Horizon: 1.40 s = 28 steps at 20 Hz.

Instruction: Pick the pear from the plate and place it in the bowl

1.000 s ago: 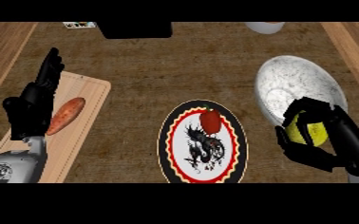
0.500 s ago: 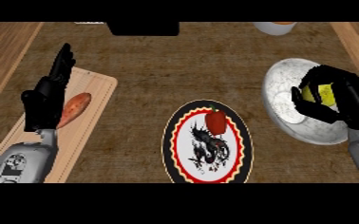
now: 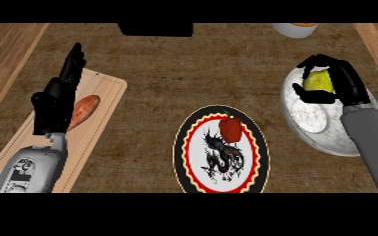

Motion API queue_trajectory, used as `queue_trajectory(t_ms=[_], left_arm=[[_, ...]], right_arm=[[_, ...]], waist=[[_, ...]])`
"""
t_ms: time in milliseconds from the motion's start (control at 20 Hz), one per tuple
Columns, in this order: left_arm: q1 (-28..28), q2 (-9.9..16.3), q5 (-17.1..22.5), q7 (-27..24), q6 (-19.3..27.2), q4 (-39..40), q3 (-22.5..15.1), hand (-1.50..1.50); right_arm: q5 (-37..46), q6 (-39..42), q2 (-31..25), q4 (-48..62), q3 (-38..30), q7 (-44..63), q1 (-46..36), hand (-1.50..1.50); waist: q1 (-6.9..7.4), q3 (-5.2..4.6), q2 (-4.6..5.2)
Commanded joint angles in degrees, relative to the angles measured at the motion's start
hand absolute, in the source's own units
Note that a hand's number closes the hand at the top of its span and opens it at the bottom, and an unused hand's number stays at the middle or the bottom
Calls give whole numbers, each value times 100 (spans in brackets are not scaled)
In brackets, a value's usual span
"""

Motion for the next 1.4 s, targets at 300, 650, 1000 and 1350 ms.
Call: queue_trajectory(t_ms=[300, 650, 1000, 1350], left_arm=[[-95, 90, 81, -27, -193, 63, 252, 0], [237, -11, -118, 74, -128, -359, 194, 0], [247, -101, -172, -9, -148, -246, 172, 0], [150, -73, -86, 73, -247, -68, 336, 0]], right_arm=[[-646, 1042, 259, 2144, -733, -1692, -1168, -150], [-1100, 1857, -150, 2518, -1274, -1809, -1358, -150], [-1503, 3613, -1525, 3154, -1763, -2541, -1005, -150], [-1632, 4819, -1937, 3073, -1739, -3135, -403, -150]], waist=[[-12, 2, 5], [-96, -5, -40], [-100, 2, -14], [-151, 4, -22]])
